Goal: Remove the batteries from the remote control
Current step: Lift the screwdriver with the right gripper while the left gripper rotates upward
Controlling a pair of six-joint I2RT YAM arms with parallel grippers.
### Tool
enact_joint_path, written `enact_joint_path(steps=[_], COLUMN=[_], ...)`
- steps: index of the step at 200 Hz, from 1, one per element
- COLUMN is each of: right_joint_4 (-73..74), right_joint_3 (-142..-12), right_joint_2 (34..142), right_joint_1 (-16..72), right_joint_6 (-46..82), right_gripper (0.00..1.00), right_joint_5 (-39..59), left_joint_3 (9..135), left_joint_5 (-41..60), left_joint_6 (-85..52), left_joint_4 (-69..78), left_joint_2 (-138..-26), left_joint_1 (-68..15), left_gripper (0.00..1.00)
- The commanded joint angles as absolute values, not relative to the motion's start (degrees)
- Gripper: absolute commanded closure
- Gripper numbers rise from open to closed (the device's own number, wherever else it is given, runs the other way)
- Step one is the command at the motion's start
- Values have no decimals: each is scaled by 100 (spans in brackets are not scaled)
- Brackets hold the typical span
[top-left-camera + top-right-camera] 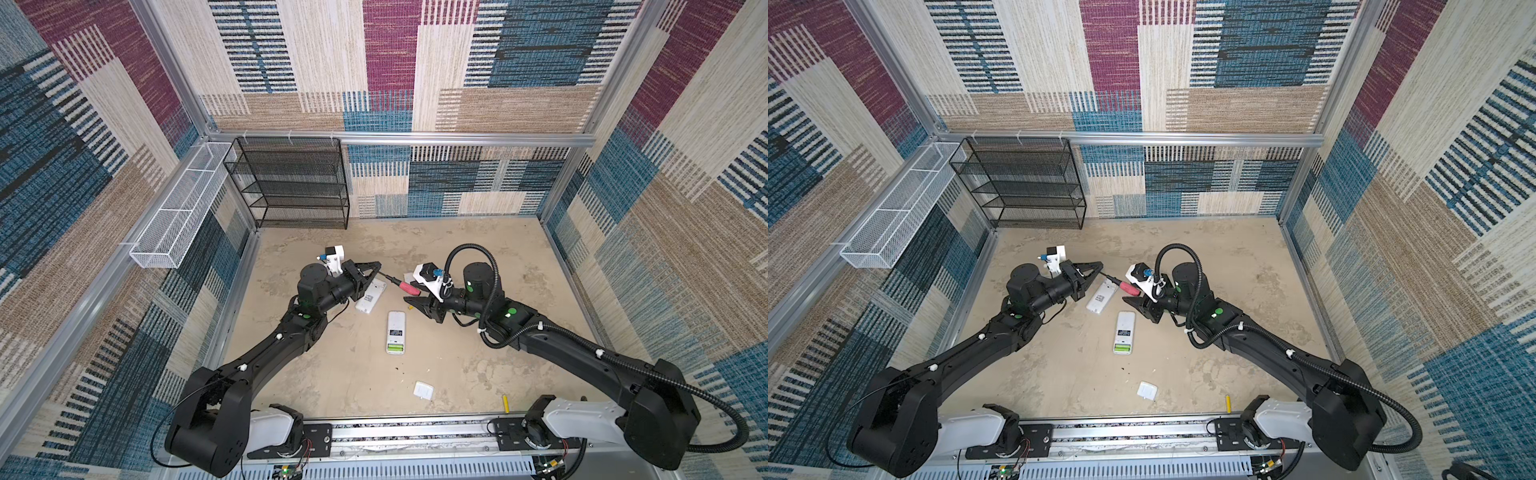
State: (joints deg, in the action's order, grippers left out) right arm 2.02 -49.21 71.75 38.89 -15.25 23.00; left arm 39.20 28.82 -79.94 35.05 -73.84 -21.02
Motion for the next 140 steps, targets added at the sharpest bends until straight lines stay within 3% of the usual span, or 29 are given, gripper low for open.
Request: enact_joint_path(steps=[1,85,140], right_joint_4=[161,223,150], right_joint_3=[-4972,-5149,-5305], right_joint_2=[7249,7372,7507], right_joint_1=[3885,3889,3888], right_joint_6=[-1504,-1476,-1503], right_gripper=[56,65,80], right_joint_5=[2356,2418,2448], left_joint_3=[3910,3875,3867], left_joint_5=[2932,3001,3026], left_joint_6=[-8139,-8182,-8173], left_joint_4=[3886,4035,4043], left_joint_2=[-7392,-7505,-7523], left_joint_1=[-2101,-2101,-2101], left_gripper=[100,100,100])
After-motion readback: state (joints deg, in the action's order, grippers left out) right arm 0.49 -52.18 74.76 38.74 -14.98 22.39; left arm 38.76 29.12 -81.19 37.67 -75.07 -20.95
